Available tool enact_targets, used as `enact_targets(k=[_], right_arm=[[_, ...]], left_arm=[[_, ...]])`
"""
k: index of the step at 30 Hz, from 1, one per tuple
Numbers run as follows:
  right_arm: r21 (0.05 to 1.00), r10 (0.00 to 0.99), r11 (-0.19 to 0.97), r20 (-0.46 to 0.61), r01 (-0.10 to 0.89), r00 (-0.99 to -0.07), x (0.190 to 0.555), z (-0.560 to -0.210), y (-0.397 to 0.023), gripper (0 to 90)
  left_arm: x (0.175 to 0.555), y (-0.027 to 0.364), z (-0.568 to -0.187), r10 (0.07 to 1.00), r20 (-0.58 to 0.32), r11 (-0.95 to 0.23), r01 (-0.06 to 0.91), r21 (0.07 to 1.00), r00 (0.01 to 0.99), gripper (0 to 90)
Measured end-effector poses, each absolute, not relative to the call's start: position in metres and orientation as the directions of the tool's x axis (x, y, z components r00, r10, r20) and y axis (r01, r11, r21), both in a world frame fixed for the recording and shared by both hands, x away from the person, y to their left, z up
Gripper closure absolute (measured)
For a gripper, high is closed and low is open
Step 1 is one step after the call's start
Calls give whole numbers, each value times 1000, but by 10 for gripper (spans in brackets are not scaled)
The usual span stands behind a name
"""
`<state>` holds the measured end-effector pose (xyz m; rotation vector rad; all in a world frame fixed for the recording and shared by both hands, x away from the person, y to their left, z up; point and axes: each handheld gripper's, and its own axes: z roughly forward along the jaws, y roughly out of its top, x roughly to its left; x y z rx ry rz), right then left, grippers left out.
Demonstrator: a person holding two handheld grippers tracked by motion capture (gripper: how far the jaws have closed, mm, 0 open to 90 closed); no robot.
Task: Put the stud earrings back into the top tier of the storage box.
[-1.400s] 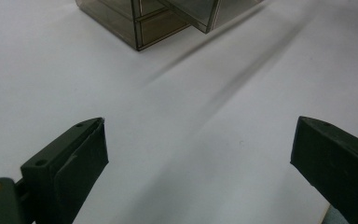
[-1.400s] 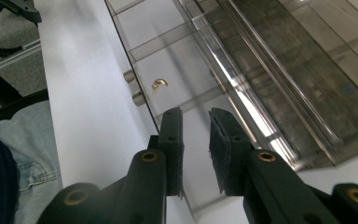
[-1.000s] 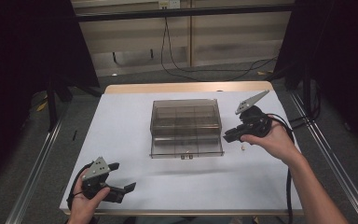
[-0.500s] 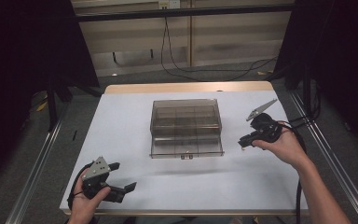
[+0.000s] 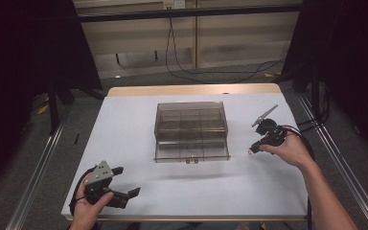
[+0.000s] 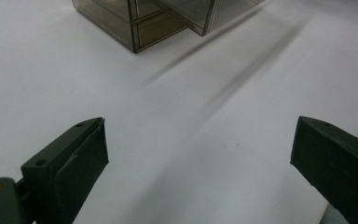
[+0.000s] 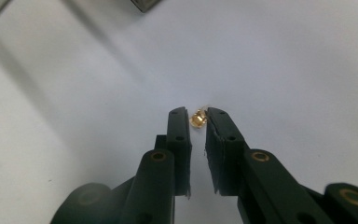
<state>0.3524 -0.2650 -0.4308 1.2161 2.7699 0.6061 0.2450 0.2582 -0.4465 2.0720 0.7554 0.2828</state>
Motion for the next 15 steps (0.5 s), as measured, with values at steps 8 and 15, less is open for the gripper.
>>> enact_targets(k=[8, 15], right_arm=[[337, 721, 625, 97, 704, -686, 362, -443, -261, 805], [337, 726, 619, 101, 710, -681, 364, -442, -261, 806]], left_arm=[[245, 259, -447, 611, -78, -423, 409, 809, 787, 39], [245, 258, -447, 609, -80, -425, 410, 807, 789, 40]])
